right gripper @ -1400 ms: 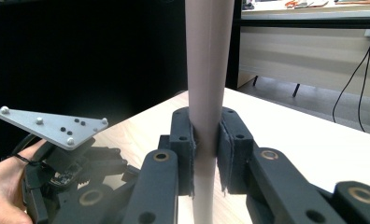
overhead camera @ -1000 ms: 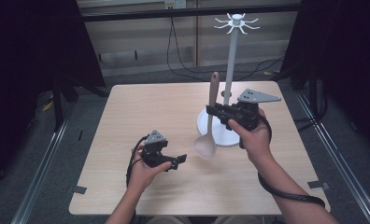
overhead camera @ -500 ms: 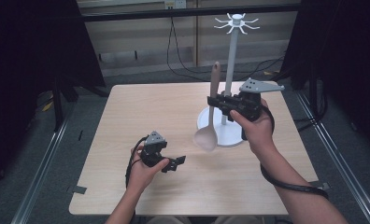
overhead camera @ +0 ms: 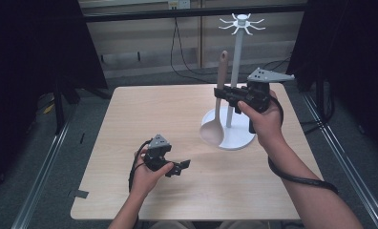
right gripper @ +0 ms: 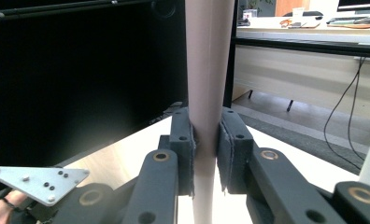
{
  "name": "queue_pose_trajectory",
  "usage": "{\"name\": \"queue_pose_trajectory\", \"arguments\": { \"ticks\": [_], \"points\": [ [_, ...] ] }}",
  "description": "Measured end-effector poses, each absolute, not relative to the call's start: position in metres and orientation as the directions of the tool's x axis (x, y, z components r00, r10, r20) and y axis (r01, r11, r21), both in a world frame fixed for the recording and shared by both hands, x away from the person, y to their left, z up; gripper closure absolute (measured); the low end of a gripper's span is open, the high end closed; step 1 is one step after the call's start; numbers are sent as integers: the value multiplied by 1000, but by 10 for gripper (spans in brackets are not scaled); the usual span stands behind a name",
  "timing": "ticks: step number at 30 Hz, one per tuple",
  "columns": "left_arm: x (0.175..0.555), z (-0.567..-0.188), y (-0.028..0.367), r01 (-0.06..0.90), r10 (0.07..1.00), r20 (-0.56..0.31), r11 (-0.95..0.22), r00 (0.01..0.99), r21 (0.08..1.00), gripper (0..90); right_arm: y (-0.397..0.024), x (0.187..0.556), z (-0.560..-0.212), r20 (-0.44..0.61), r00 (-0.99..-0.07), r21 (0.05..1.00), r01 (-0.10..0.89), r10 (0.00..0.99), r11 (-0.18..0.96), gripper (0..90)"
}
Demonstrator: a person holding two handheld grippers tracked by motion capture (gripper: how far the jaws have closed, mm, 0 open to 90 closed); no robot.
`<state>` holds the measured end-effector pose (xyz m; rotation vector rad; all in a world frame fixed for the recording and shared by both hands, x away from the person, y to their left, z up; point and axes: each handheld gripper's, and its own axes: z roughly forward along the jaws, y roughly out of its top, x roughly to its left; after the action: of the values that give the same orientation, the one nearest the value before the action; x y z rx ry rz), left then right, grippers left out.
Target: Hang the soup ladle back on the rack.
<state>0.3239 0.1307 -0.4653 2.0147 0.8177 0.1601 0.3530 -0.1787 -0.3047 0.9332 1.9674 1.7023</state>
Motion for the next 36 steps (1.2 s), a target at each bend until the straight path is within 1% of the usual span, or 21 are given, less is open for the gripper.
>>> {"name": "queue_pose_trajectory", "arguments": {
  "ticks": [5,14,18,36],
  "points": [
    [324,-465,131,488,606,-206,-347,768,801,13,-179,358,-295,128,-707,972,230,695,55,782],
    [324,-465,130,488,605,-210,-341,768,803,13,-182,367,-280,135,-691,974,224,710,33,782],
    [323,-466,129,487,602,-205,-353,772,799,13,-184,370,-273,113,-687,976,212,717,49,782],
    [323,-467,128,491,601,-209,-354,771,796,13,-192,382,-275,155,-672,971,238,724,13,782]
  ]
}}
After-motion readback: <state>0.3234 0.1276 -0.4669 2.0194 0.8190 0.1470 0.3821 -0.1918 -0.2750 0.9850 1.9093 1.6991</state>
